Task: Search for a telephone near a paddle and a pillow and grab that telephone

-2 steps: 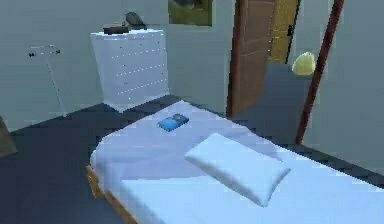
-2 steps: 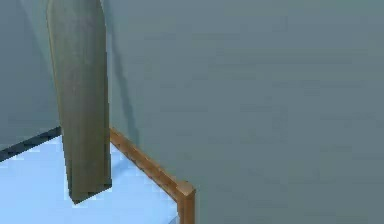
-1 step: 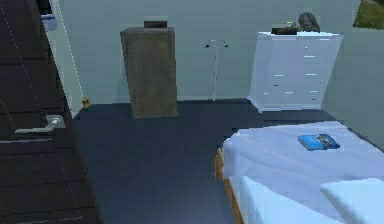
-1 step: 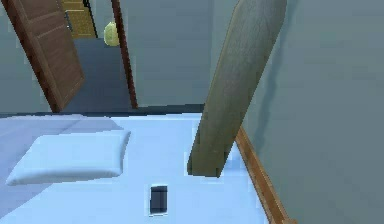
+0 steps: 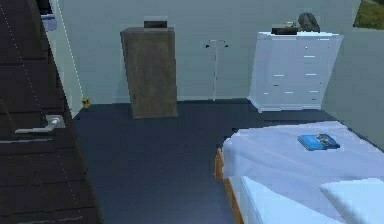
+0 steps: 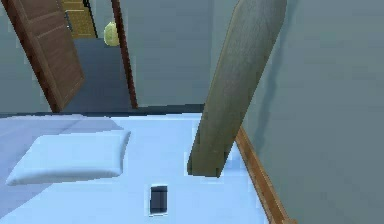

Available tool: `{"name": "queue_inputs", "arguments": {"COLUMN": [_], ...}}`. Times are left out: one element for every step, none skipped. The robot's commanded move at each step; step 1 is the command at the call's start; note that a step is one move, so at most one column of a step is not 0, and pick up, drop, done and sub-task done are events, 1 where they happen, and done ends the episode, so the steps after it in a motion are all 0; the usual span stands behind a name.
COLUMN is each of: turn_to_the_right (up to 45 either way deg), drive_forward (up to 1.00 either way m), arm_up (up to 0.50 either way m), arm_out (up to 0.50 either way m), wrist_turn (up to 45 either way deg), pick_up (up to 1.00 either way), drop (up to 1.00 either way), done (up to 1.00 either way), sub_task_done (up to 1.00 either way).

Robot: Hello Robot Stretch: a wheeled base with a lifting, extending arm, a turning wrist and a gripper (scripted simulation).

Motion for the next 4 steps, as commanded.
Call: {"name": "queue_inputs", "arguments": {"turn_to_the_right": [0.0, 0.0, 0.0, 0.0], "drive_forward": [0.0, 0.0, 0.0, 0.0], "arm_up": [0.12, 0.0, 0.0, 0.0], "arm_out": [0.0, 0.24, 0.0, 0.0], "wrist_turn": [0.0, 0.0, 45.0, 45.0], "pick_up": [0.0, 0.0, 0.0, 0.0], "drop": [0.0, 0.0, 0.0, 0.0], "done": [0.0, 0.0, 0.0, 0.0], "sub_task_done": [0.0, 0.0, 0.0, 0.0]}}
